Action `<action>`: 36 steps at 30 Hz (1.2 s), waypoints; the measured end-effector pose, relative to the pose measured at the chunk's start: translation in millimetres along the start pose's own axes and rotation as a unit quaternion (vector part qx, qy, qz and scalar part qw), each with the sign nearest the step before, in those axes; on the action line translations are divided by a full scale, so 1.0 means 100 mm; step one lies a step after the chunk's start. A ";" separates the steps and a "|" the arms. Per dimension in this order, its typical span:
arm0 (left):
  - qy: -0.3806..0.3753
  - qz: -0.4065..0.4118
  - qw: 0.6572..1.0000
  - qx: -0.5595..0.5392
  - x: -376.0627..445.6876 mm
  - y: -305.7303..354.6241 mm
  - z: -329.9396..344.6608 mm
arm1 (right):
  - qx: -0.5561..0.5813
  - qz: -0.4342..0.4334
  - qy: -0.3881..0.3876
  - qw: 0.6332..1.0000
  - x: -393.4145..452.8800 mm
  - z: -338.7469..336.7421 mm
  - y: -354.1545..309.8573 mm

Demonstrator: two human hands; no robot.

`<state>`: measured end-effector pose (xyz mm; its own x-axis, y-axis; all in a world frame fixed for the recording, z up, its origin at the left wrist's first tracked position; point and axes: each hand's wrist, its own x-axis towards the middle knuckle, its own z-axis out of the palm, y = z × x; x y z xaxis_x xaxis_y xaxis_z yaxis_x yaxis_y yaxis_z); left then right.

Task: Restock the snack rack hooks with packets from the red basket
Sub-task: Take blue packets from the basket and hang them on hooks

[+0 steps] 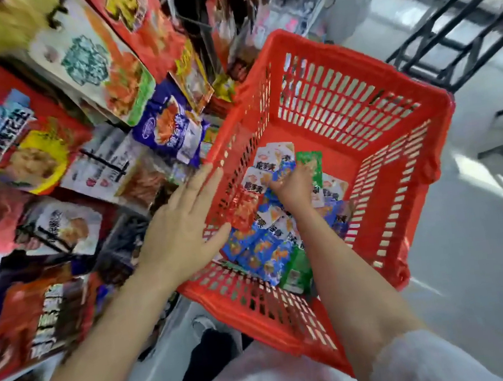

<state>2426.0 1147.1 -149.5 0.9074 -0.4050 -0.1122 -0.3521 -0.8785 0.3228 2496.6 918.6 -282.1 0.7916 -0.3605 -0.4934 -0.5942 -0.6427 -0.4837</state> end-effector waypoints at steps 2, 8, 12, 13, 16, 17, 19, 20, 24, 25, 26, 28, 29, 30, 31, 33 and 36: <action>0.000 0.004 1.000 -0.011 -0.01 0.01 -0.01 | 0.083 0.015 -0.012 0.996 0.00 0.08 -0.05; 0.004 -0.003 1.000 -0.014 -0.02 0.02 -0.02 | 0.207 0.086 -0.078 0.971 -0.02 0.36 -0.22; -0.003 -0.010 1.000 -0.024 -0.03 0.04 -0.05 | 0.235 0.065 -0.071 0.967 -0.14 0.37 -0.25; -0.006 -0.012 1.000 -0.027 -0.03 0.05 -0.06 | 0.262 0.051 -0.072 0.961 -0.17 0.31 -0.27; -0.026 -0.026 0.998 -0.042 -0.03 0.07 -0.09 | 0.333 0.023 -0.067 0.940 -0.30 0.02 -0.32; -0.035 -0.034 0.997 -0.052 -0.02 0.08 -0.10 | 0.356 0.016 -0.076 0.931 -0.34 -0.10 -0.33; -0.046 -0.053 0.994 -0.080 0.01 0.11 -0.19 | 0.377 -0.022 -0.097 0.921 -0.50 -0.42 -0.39; -0.036 -0.064 0.992 -0.101 0.04 0.14 -0.26 | 0.380 -0.050 -0.115 0.917 -0.57 -0.57 -0.42; 0.083 -0.178 0.892 -0.408 0.23 0.37 -0.72 | 0.414 -0.176 -0.188 0.873 -1.02 -1.17 -0.73; 0.086 -0.199 0.821 -0.528 0.26 0.46 -0.87 | 0.412 -0.213 -0.197 0.864 -1.14 -1.29 -0.85; 0.071 -0.209 0.746 -0.628 0.28 0.53 -1.00 | 0.410 -0.246 -0.203 0.854 -1.28 -1.38 -1.00; 0.021 -0.203 0.618 -0.760 0.23 0.67 -1.31 | 0.386 -0.327 -0.204 0.838 -1.60 -1.51 -1.34; 0.014 -0.192 0.581 -0.791 0.16 0.71 -1.47 | 0.360 -0.374 -0.188 0.834 -1.75 -1.55 -1.49; 0.026 -0.182 0.561 -0.807 0.07 0.73 -1.63 | 0.327 -0.419 -0.155 0.833 -1.89 -1.58 -1.66; 0.052 -0.174 0.551 -0.814 -0.03 0.72 -1.79 | 0.289 -0.455 -0.108 0.835 -2.04 -1.62 -1.82; 0.118 -0.162 0.548 -0.812 -0.29 0.65 -2.14 | 0.245 -0.513 -0.033 0.822 -2.34 -1.70 -2.11; 0.197 -0.154 0.601 -0.759 -0.73 0.57 -2.71 | 0.290 -0.539 -0.038 0.790 -2.77 -1.79 -2.54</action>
<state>2401.8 1195.0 132.2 0.9654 0.0714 -0.2509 0.1897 0.4681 0.8631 2453.6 1060.8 106.8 0.8850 0.2402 0.3989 0.4354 -0.1232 -0.8917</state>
